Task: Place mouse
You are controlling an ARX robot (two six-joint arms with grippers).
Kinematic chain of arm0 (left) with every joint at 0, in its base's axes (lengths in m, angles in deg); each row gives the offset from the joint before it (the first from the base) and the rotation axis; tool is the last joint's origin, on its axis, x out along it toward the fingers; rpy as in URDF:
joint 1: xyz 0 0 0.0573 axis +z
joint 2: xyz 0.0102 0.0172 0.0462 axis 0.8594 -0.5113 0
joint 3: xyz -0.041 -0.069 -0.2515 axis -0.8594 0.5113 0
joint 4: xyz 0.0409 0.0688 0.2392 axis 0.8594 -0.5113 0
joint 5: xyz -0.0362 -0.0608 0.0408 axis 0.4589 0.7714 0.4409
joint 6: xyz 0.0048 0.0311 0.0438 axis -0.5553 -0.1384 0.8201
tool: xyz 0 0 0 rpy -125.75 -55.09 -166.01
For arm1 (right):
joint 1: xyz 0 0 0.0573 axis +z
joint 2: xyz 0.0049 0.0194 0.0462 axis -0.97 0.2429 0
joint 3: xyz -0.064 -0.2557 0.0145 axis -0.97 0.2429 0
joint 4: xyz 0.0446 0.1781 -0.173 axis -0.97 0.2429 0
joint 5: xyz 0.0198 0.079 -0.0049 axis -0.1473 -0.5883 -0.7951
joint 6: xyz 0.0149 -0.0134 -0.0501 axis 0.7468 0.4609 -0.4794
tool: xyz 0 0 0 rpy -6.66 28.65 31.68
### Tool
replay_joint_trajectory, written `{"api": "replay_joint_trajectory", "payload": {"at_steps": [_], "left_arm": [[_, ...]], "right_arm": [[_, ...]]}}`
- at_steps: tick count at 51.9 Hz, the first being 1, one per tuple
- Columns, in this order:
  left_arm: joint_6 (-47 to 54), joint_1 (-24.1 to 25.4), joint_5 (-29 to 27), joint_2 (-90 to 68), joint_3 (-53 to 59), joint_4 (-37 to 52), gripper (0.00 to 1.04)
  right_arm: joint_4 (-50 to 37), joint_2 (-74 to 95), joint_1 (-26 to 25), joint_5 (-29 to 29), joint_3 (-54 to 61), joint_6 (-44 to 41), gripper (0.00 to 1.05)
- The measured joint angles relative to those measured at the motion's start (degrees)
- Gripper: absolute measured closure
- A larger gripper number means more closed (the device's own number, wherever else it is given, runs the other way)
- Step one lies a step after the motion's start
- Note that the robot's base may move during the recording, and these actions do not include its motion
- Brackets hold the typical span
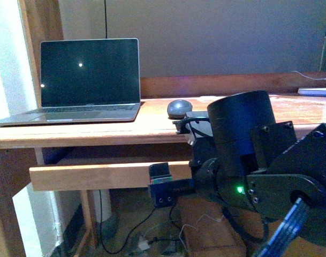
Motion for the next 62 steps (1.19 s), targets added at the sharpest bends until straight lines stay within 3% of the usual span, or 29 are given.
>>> {"api": "replay_joint_trajectory", "payload": {"at_steps": [19,35,51,62], "left_arm": [[0.0,0.0,0.0,0.0,0.0,0.0,0.08],[0.0,0.0,-0.02,0.0,0.0,0.0,0.08],[0.0,0.0,0.0,0.0,0.0,0.0,0.08],[0.0,0.0,0.0,0.0,0.0,0.0,0.08]], "right_arm": [[-0.57,-1.36,-1.11,0.55,0.04,3.28,0.07],[-0.85,-28.24,-4.02,-1.42,22.97,5.22,0.07],[14.27,-65.68,-7.85,-3.06,41.48,6.73,0.07],[24.61,-84.04,-8.94,-1.7,48.19,9.16,0.07]]}}
